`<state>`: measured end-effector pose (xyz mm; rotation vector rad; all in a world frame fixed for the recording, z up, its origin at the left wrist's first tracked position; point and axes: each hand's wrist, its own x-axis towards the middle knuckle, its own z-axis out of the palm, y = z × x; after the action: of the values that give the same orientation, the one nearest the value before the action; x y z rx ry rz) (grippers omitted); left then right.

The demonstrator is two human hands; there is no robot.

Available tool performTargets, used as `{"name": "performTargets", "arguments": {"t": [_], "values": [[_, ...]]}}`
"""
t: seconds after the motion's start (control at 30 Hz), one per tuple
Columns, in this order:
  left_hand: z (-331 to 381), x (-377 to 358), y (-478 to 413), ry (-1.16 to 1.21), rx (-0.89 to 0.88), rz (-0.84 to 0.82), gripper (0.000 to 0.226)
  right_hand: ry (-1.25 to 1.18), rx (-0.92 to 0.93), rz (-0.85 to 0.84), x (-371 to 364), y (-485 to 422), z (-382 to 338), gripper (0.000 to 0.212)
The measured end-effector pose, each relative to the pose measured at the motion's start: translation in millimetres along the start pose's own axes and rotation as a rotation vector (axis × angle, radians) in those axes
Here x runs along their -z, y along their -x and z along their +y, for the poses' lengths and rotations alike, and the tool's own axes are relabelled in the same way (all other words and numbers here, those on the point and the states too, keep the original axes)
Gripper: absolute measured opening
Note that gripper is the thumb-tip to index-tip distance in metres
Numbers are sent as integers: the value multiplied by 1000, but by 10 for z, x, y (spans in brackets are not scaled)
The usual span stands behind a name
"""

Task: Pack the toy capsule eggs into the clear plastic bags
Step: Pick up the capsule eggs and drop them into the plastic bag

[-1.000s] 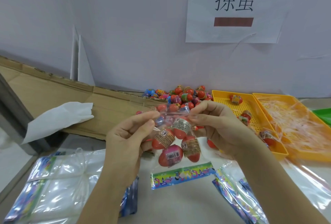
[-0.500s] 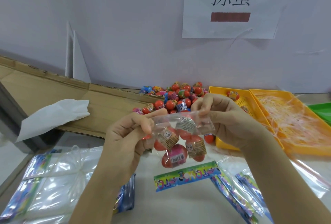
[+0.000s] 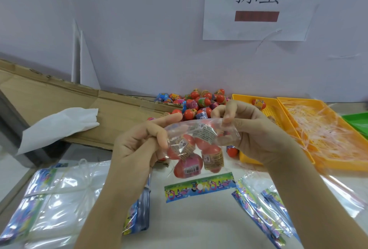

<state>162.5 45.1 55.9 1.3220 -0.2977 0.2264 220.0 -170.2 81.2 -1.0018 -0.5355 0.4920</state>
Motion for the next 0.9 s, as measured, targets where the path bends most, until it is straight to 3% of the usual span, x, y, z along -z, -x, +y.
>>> {"name": "performTargets", "arguments": {"t": [0.37, 0.67, 0.9], "values": [[-7, -35, -7, 168, 34, 41, 39, 48, -2, -20, -40, -6, -10, 12], [-71, 2, -27, 162, 87, 44, 27, 114, -11, 9, -29, -27, 29, 16], [-80, 2, 5, -126, 54, 69, 26, 133, -7, 15, -25, -31, 25, 17]]}}
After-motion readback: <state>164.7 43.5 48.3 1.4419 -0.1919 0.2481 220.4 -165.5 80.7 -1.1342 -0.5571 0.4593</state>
